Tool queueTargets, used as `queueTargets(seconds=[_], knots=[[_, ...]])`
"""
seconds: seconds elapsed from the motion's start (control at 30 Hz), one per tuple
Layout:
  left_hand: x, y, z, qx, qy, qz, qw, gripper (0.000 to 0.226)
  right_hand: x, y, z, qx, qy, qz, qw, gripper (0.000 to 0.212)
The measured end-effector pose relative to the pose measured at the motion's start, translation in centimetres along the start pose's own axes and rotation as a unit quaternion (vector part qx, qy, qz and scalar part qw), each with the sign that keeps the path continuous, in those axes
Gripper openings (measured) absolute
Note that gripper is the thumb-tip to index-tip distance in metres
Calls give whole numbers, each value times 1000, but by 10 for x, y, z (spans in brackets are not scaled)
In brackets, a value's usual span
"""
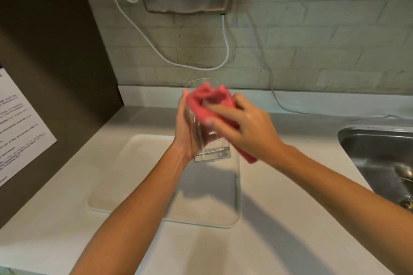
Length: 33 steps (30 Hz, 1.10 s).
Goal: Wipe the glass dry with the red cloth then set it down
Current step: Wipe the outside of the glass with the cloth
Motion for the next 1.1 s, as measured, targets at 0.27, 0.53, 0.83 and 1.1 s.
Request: queueTargets(seconds=[0.27,0.53,0.83,1.1], knots=[[7,9,3,7,-64,-23,998,75,-5,9,-32,117,-86,-36,989,35],[6,12,0,3,-144,-78,986,60,-6,12,-38,167,-137,-71,974,43],[15,20,-4,3,-134,2,991,54,-12,-1,-20,92,-79,-67,990,34],[10,16,8,-17,-86,-28,996,73,-4,21,9,-43,17,11,999,21]])
Point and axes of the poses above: each hand's wrist, its own y-axis away from the middle knuckle, its own x-axis out of the palm, z = x × y, the point moved 9 cm from there along -y, towards the middle knuckle, and after that the axes turned 6 degrees about -z, right-handed, at the moved point
